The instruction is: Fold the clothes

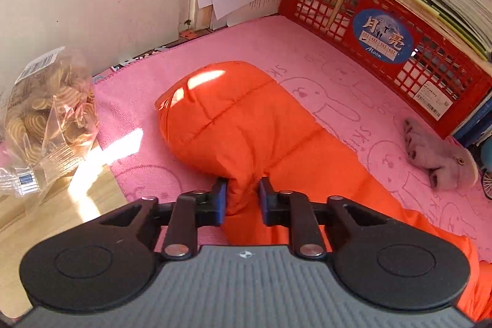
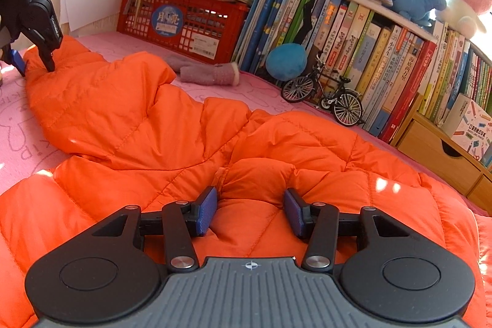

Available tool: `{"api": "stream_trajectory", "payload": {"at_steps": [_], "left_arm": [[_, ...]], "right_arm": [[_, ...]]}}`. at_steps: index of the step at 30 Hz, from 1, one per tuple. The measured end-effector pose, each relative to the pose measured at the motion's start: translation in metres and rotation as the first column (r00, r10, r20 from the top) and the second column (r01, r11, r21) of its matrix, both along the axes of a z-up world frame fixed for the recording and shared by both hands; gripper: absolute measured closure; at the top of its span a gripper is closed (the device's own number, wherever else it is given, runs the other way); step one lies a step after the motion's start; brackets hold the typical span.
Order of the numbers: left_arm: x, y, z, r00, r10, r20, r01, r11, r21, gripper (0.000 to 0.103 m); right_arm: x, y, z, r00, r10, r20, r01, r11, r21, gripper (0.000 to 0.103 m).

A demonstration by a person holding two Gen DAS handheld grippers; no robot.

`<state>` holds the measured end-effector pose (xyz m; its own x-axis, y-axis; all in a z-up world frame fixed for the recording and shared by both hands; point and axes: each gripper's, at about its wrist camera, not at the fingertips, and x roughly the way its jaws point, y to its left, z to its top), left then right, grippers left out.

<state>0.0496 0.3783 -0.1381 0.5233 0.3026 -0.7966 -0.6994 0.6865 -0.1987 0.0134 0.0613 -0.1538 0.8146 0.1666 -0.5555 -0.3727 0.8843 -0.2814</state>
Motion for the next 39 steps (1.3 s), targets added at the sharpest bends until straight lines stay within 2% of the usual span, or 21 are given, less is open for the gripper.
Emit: {"api": "stream_trajectory", "payload": {"at_steps": [6,8,9,10,12,14,18,22,24,28,30,31,32,36,38,39], "left_arm": [[0.0,-0.015,0.014,0.99,-0.101,0.101,0.107,0.993,-0.049,0.096],[0.001,-0.023,0.019,0.983,-0.136,0.122,0.144,0.988,-0.063,0.096],[0.0,-0.027,0.022,0.98,-0.15,0.133,0.16,0.985,-0.069,0.096],[0.0,-0.034,0.025,0.975,-0.17,0.143,0.181,0.981,-0.073,0.096],[-0.001,-0.047,0.031,0.964,-0.21,0.166,0.225,0.971,-0.081,0.096],[0.001,-0.061,0.034,0.949,-0.264,0.173,0.281,0.956,-0.082,0.096],[0.009,-0.097,0.028,0.915,-0.38,0.139,0.392,0.917,-0.07,0.096],[0.007,-0.132,0.029,0.861,-0.491,0.131,0.497,0.868,-0.013,0.096],[0.001,-0.151,0.029,0.817,-0.562,0.126,0.56,0.827,0.052,0.096],[-0.009,-0.177,0.031,0.737,-0.667,0.112,0.654,0.745,0.133,0.095],[-0.013,-0.189,0.031,0.699,-0.708,0.099,0.69,0.704,0.169,0.095],[-0.015,-0.195,0.031,0.679,-0.728,0.091,0.707,0.682,0.187,0.095],[-0.017,-0.2,0.031,0.659,-0.748,0.083,0.723,0.66,0.204,0.095],[-0.023,-0.226,0.028,0.571,-0.82,0.046,0.787,0.562,0.253,0.094],[-0.025,-0.239,0.027,0.524,-0.851,0.026,0.815,0.51,0.275,0.094],[-0.028,-0.246,0.026,0.492,-0.871,0.019,0.833,0.476,0.282,0.094]], "right_arm": [[0.003,-0.001,0.002,1.0,0.0,-0.024,0.0,1.0,0.011,0.053],[0.009,-0.004,0.009,0.997,0.002,-0.078,0.001,0.999,0.037,0.052],[0.014,-0.007,0.014,0.993,0.005,-0.119,0.001,0.998,0.058,0.048],[0.02,-0.01,0.02,0.985,0.018,-0.17,-0.002,0.996,0.092,0.036],[0.028,-0.018,0.032,0.964,0.053,-0.261,-0.005,0.984,0.179,0.018],[0.031,-0.028,0.046,0.95,0.059,-0.308,0.024,0.966,0.259,0.017],[0.032,-0.055,0.07,0.939,0.017,-0.344,0.121,0.919,0.375,0.017],[0.036,-0.092,0.08,0.914,-0.061,-0.4,0.271,0.828,0.492,0.017],[0.039,-0.111,0.084,0.896,-0.097,-0.433,0.344,0.767,0.542,0.017],[0.043,-0.145,0.082,0.853,-0.152,-0.5,0.472,0.635,0.612,0.017],[0.044,-0.152,0.081,0.842,-0.155,-0.516,0.497,0.596,0.631,0.017],[0.045,-0.153,0.083,0.842,-0.153,-0.517,0.498,0.591,0.635,0.017],[0.046,-0.151,0.086,0.85,-0.138,-0.509,0.48,0.602,0.639,0.017],[0.056,-0.13,0.109,0.894,-0.024,-0.448,0.347,0.671,0.655,0.015],[0.062,-0.117,0.125,0.909,0.055,-0.414,0.267,0.685,0.678,0.009],[0.066,-0.112,0.13,0.91,0.088,-0.405,0.242,0.681,0.691,0.007]]}}
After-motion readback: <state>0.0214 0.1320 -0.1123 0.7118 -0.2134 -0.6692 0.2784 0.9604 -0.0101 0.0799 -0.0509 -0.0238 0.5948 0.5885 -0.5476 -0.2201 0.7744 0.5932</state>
